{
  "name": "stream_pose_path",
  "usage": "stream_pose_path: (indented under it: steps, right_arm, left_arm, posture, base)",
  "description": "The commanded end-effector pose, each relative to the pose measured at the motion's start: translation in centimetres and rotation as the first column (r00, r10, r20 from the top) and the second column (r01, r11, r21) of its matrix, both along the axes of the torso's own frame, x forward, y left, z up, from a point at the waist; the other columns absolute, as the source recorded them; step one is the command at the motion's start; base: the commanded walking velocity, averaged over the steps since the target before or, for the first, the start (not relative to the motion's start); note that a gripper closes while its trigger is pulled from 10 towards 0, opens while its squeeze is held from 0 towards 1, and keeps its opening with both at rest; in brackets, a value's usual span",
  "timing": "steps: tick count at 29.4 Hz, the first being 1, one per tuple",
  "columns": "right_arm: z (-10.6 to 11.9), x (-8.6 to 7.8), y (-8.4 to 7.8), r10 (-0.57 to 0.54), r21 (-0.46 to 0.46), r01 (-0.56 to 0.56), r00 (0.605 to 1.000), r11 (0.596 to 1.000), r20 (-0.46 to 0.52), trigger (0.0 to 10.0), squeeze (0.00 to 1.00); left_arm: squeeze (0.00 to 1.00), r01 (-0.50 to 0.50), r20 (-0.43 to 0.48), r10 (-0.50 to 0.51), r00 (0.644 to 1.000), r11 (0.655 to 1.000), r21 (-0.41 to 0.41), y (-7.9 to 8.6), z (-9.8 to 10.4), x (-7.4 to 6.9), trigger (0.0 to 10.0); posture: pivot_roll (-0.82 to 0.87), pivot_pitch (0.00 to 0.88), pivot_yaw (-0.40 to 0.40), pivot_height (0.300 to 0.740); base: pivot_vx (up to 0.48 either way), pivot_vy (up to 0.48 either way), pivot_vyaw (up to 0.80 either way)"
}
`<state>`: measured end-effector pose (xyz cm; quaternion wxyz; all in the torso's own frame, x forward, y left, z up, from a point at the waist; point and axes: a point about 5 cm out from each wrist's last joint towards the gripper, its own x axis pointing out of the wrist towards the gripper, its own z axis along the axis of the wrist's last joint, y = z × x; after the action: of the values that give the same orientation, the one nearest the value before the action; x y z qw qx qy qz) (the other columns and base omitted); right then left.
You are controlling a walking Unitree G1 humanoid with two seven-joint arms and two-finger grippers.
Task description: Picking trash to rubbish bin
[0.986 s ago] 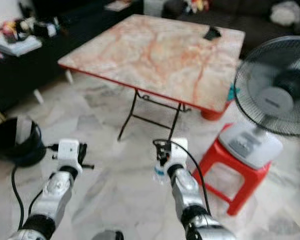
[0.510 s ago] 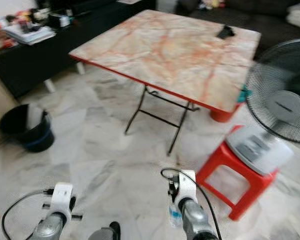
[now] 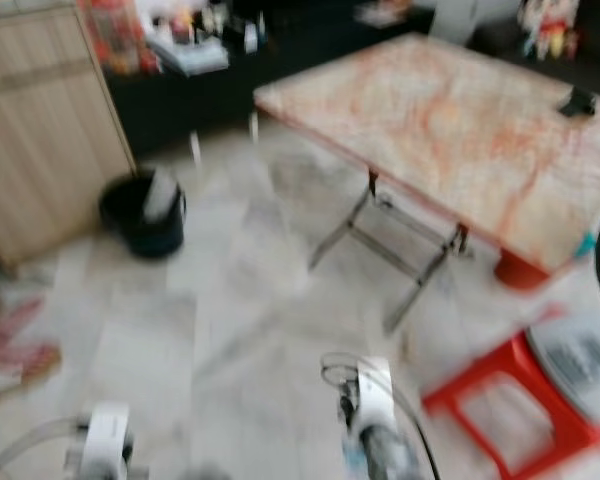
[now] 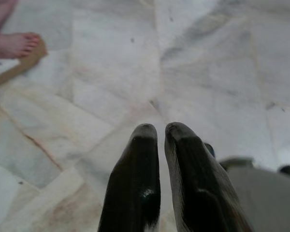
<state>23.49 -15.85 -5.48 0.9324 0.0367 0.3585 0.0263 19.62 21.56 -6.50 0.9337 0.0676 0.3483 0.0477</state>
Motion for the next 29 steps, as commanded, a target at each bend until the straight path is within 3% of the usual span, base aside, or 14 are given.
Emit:
stream_pose_path:
  steps: [1, 8, 14, 23, 29]
  right_arm:
    - [0.0, 0.0, -0.3, -0.009, -0.008, 0.009, 1.000, 1.000, -0.002, 10.0, 0.00]
    - [0.3, 0.5, 0.8, 0.055, -0.011, -0.055, 0.998, 0.998, 0.014, 10.0, 0.00]
    - [-0.5, -0.6, 1.2, 0.036, 0.025, -0.035, 0.999, 0.999, -0.040, 10.0, 0.00]
    - [-1.3, -1.9, 0.5, 0.064, -0.054, -0.069, 0.994, 0.996, -0.087, 10.0, 0.00]
    - [-1.3, -1.9, 0.3, 0.028, -0.043, -0.031, 0.996, 0.999, -0.084, 10.0, 0.00]
  left_arm:
    - [0.00, -0.009, -0.008, 0.009, 1.000, 1.000, -0.006, -0.2, -0.2, -0.3, 10.0]
    - [0.00, -0.001, -0.005, 0.001, 1.000, 1.000, 0.007, -0.2, 0.0, 0.2, 10.0]
    - [0.00, -0.005, -0.043, 0.006, 0.999, 1.000, 0.025, 0.0, -0.4, -0.5, 10.0]
    - [0.00, -0.017, -0.077, 0.019, 0.997, 0.999, 0.031, 0.4, -0.9, -1.5, 10.0]
    - [0.00, -0.017, -0.081, 0.020, 0.997, 0.999, 0.035, 0.6, -0.9, -1.6, 10.0]
  posture:
    - [0.09, 0.104, -0.042, 0.740]
    - [0.10, 0.120, -0.037, 0.740]
    - [0.11, 0.121, -0.027, 0.740]
    - [0.11, 0.127, -0.018, 0.740]
    - [0.12, 0.130, -0.014, 0.740]
  base:
    - [0.000, 0.000, 0.77]
    - [0.000, 0.000, 0.74]
    - [0.414, 0.000, 0.00]
    - [0.421, 0.000, 0.00]
    - [0.421, 0.000, 0.63]
